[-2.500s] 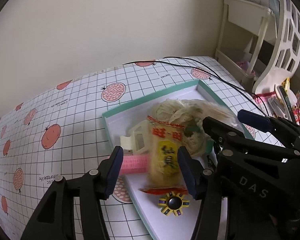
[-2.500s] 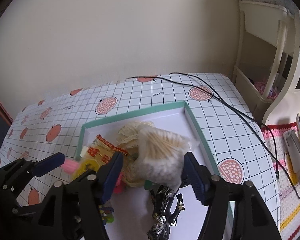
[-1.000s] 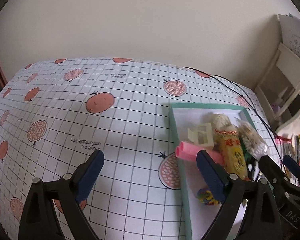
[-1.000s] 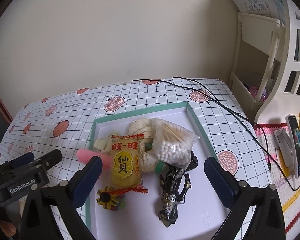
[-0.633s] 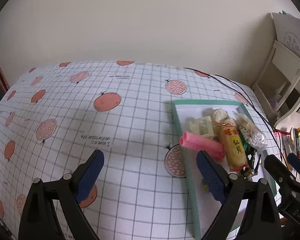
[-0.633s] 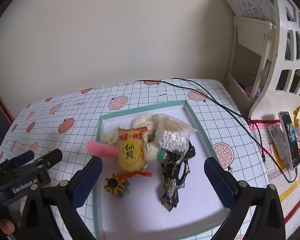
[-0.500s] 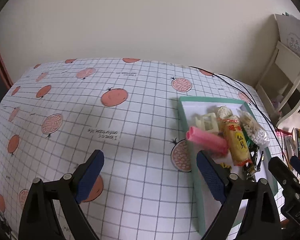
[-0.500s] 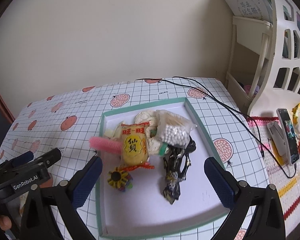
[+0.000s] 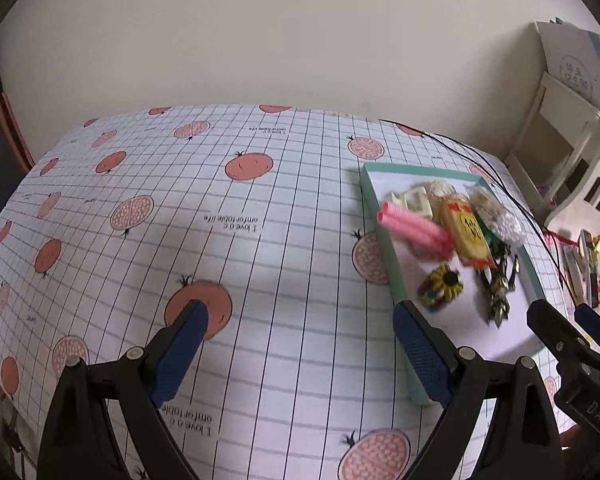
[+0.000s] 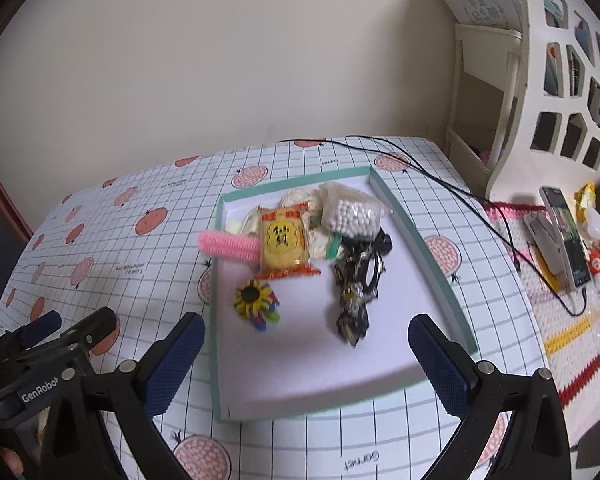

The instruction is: Organize objects

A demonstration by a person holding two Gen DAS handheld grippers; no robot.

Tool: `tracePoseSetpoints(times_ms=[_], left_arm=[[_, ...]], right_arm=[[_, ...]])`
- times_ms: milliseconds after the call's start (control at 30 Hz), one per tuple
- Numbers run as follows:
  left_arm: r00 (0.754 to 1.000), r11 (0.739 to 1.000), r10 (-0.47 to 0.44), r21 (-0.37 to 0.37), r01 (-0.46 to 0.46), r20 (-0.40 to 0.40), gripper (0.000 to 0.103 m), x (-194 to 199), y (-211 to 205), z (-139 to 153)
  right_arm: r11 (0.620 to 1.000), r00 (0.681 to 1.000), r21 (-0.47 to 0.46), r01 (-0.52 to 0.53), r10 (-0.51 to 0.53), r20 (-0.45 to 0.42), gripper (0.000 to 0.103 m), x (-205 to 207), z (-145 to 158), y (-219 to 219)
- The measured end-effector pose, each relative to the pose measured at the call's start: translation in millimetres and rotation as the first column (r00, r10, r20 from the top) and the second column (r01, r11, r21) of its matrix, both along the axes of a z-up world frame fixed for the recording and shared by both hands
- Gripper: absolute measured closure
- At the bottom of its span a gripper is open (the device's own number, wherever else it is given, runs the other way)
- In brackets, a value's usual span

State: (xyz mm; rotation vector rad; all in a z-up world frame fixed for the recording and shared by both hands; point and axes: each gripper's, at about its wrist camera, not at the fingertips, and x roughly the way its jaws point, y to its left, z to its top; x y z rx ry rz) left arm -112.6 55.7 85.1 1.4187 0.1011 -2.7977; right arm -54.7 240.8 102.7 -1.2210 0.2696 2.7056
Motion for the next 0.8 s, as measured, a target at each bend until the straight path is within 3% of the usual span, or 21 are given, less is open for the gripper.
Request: tracePoseSetpoints(times_ms=[800], left_arm=[[0.997, 0.999, 0.033, -0.002, -0.033, 0.072, 0.009, 63, -17, -29]], right_arm=[[1.000, 0.998, 0.015, -0.022, 0.021, 0.051, 0.000, 62, -23, -31]])
